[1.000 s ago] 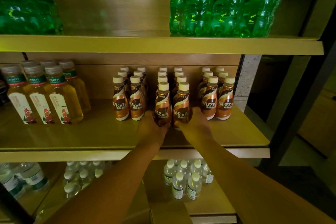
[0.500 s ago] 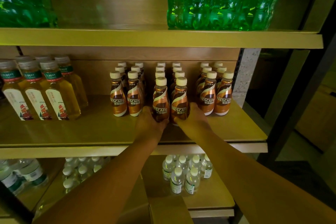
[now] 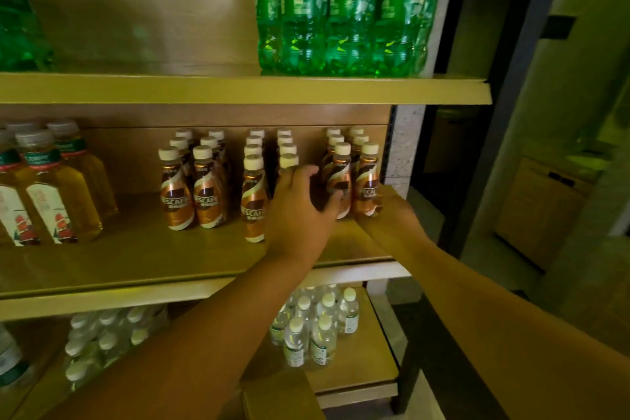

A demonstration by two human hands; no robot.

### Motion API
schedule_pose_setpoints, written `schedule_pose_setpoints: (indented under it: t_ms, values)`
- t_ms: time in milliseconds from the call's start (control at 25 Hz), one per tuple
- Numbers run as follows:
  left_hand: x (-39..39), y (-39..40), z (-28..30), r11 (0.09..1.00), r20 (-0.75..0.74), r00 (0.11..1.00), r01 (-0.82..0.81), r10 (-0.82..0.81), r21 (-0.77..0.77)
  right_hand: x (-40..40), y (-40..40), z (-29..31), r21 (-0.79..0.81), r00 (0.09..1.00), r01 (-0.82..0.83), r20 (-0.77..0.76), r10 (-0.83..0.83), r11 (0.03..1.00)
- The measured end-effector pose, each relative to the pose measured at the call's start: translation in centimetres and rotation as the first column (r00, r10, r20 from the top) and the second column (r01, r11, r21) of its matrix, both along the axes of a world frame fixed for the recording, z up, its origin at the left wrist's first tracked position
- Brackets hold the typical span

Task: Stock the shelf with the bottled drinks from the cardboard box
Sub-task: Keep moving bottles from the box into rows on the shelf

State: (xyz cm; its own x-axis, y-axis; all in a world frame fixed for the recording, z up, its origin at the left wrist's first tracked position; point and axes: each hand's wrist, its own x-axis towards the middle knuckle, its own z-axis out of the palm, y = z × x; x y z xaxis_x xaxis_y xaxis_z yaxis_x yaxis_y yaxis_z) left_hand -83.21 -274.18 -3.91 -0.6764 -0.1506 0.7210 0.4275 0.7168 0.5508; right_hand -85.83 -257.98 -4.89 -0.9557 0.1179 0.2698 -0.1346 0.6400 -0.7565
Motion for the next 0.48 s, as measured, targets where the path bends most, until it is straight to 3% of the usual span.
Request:
schedule_pose_setpoints:
  t_ms: [120, 240, 360, 480]
  values:
    - [-0.6, 2.3, 0.2, 0.995, 0.112, 0.989, 0.102, -0.099, -0.022, 0.2, 3.3, 1.5, -0.001, 0.995, 0.098, -0.016, -0.098, 0.995]
    - [-2.0, 3.5, -0.4, 0.987, 0.250, 0.960, 0.149, -0.128, -0.066, -0.4, 5.4, 1.8, -0.067, 0.997, 0.073, 0.008, -0.072, 0.995]
    - [-3.3, 4.2, -1.4, 0.993, 0.411, 0.912, 0.062, -0.015, -0.100, -2.2, 6.0, 0.6, -0.060, 0.995, 0.052, 0.092, -0.046, 0.997]
    - [-4.3, 4.8, -2.2, 0.997, 0.559, 0.826, -0.052, 0.070, -0.048, -3.7, 5.7, -1.1, -0.035, 0.999, 0.002, 0.054, 0.000, 0.999]
